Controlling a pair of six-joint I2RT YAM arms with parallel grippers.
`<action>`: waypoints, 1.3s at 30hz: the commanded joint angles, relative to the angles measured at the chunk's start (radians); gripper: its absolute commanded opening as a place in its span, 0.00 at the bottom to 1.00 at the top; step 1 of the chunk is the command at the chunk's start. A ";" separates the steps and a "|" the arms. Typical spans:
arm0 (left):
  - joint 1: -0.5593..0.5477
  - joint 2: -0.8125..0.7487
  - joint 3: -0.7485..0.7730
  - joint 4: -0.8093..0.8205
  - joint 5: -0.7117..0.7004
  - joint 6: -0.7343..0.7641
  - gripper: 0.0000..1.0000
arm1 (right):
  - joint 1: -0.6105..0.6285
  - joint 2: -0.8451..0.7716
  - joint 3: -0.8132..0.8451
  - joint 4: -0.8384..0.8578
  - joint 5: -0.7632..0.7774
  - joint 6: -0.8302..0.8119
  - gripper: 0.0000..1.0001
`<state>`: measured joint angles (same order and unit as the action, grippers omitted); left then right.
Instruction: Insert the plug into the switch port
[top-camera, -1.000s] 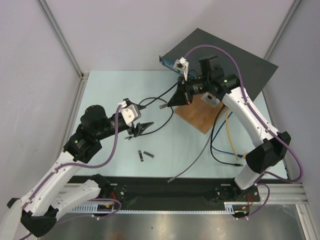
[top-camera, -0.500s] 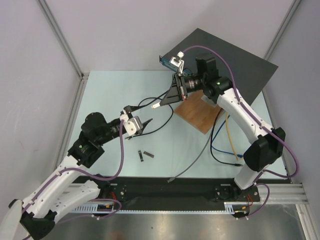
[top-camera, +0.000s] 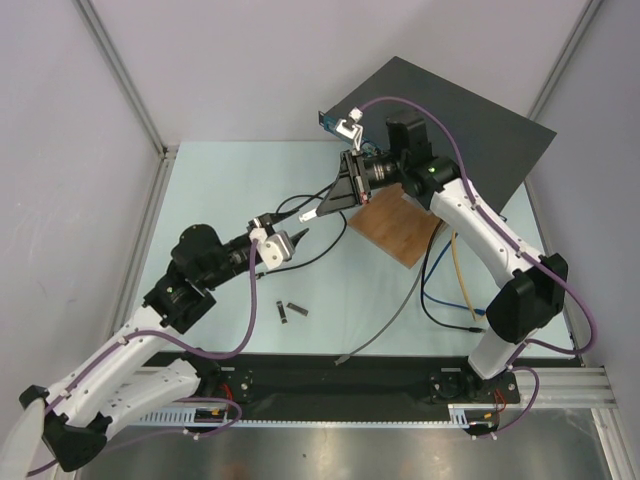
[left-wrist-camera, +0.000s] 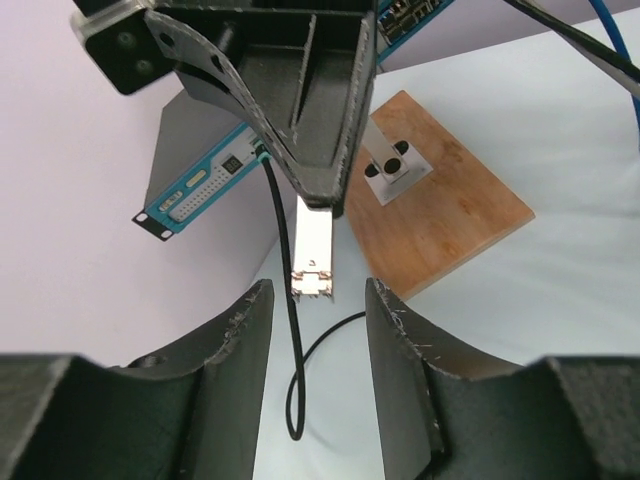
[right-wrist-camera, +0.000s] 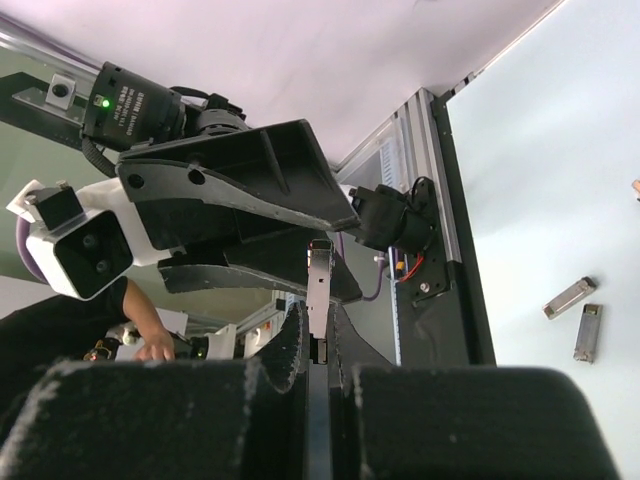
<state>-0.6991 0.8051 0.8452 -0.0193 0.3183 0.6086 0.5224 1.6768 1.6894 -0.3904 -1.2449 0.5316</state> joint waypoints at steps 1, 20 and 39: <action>-0.016 0.000 0.014 0.074 -0.048 0.008 0.46 | 0.005 -0.014 -0.005 0.012 0.004 0.016 0.00; -0.043 0.028 0.034 0.058 -0.039 0.031 0.14 | 0.008 -0.028 -0.034 0.016 -0.007 0.019 0.00; -0.129 0.269 0.271 -0.160 -0.140 -0.437 0.00 | -0.333 -0.175 0.167 -0.123 0.286 -0.163 0.80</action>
<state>-0.7952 1.0336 1.0557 -0.1646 0.2279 0.3054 0.2508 1.5925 1.8145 -0.4915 -1.0515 0.4137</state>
